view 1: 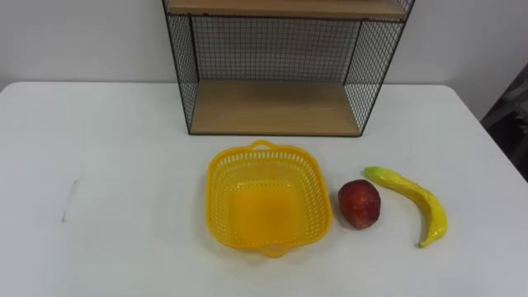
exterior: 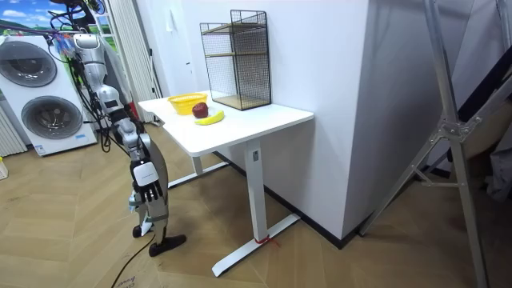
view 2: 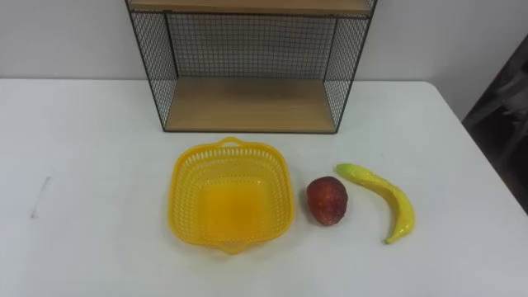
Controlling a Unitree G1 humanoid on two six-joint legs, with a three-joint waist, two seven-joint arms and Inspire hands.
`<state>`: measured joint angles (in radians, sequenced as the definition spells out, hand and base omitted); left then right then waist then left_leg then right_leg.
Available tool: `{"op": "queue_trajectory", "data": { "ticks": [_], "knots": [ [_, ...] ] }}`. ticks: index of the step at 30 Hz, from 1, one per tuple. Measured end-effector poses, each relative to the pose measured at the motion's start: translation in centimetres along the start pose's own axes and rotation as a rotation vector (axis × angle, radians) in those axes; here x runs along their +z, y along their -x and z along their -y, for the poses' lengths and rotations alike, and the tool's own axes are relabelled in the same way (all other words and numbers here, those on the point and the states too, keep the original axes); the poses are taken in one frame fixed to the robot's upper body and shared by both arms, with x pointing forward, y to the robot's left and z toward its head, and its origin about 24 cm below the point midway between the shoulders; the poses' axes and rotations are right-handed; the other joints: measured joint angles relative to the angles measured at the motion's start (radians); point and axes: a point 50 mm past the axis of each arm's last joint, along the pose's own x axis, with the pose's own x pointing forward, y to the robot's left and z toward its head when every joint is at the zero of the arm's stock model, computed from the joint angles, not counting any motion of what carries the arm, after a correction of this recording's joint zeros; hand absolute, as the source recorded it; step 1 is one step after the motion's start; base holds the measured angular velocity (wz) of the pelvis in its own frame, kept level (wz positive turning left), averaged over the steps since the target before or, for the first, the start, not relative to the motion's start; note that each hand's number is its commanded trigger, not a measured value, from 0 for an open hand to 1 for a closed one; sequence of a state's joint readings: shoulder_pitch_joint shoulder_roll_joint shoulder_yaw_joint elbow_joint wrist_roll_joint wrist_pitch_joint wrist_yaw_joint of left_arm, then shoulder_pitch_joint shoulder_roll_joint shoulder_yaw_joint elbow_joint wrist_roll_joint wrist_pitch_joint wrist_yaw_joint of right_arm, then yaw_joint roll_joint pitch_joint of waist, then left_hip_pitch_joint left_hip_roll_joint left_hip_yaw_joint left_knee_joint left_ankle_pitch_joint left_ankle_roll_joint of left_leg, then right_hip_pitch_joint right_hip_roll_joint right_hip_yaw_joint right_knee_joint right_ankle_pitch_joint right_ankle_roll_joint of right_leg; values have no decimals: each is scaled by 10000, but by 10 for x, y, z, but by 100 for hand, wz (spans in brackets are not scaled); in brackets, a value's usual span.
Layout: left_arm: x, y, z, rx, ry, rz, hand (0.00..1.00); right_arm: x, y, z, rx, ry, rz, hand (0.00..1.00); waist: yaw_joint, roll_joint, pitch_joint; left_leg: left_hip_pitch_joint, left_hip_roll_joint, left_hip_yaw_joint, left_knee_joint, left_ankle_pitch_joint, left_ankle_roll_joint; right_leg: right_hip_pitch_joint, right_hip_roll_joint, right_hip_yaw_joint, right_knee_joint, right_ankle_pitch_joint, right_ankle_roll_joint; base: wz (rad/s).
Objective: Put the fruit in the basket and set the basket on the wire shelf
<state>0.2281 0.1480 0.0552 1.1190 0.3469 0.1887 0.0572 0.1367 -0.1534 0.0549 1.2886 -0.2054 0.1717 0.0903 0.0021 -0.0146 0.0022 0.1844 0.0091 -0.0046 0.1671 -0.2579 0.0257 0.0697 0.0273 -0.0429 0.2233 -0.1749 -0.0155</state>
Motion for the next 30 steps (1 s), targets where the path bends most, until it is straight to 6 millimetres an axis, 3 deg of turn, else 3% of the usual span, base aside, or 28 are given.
{"op": "queue_trajectory", "data": {
  "ticks": [17, 23, 26, 30],
  "knots": [
    [2, 0, 0, 56, 35, 148, 0, 1, 0, 0, -125, -742, 127, 0, -7, -50, 4, -20, -4, 12, 1, -23, 28, -41, -9, 13, -8, -9, 8, 0],
    [6, 0, -4, 391, 254, 464, 0, 0, 0, 2, -361, -3508, 345, 0, 31, 18, -13, -151, -3, 102, 24, -21, 27, -249, 6, 95, 185, -53, 12, -3],
    [5, 0, -5, 533, 422, 600, 0, -12, 0, 2, -392, -5989, 251, 0, 20, 58, 6, -153, 14, 178, 43, -21, 27, -251, 13, 112, 192, -48, 4, -5],
    [0, 1, -2, 580, 812, 719, 0, 0, 2, 14, -334, -10973, 1628, 0, -262, 115, 30, -167, 17, 300, -19, -32, 29, -322, 16, 172, 207, -31, -10, -8]
  ]
}}
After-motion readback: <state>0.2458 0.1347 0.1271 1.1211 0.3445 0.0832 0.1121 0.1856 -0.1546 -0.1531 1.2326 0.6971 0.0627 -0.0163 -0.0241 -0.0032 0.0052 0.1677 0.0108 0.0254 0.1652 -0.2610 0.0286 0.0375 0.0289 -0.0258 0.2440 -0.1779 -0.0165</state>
